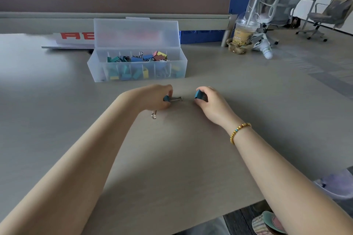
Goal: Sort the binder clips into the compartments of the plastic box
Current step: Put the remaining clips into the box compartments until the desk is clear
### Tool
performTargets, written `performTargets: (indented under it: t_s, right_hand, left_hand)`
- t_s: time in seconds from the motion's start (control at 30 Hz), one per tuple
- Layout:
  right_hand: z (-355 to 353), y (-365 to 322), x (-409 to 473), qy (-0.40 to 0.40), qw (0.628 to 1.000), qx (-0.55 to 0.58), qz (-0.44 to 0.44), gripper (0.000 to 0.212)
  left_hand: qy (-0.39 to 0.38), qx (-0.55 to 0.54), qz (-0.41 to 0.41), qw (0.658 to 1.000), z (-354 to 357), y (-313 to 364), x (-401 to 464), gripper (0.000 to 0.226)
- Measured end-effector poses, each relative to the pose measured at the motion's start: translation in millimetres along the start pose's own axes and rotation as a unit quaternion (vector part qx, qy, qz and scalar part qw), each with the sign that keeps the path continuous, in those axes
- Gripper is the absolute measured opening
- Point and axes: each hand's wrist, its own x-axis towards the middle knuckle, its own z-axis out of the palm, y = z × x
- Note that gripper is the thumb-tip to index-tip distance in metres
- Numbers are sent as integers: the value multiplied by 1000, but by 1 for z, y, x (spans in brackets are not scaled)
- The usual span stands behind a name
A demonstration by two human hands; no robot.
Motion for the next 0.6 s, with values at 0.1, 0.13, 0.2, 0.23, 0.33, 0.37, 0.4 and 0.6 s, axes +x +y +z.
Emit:
performTargets:
  t_s: [0.1,0.13,0.2,0.23,0.33,0.37,0.4,0.6]
  right_hand:
    - [3,-8,3,-4,998,64,-4,31]
    - [4,-11,5,-1,997,72,-9,29]
    - [4,-17,14,13,997,77,-21,24]
    - [4,-20,21,25,995,88,-26,23]
    - [2,-33,46,70,985,158,-20,21]
    - [1,-40,53,78,981,178,-16,23]
    - [1,-46,61,84,978,190,-9,28]
    - [-7,-66,111,148,974,172,-5,30]
  left_hand:
    - [-17,70,-7,997,-5,7,0,35]
    - [-33,101,-6,994,-7,9,0,36]
    - [-62,168,3,984,-12,14,4,36]
    - [-73,189,10,979,-15,16,7,35]
    - [-98,162,32,981,-23,16,19,30]
    - [-98,125,35,987,-27,13,22,28]
    - [-91,77,39,992,-31,10,24,26]
    - [63,-166,19,984,-69,-24,36,12]
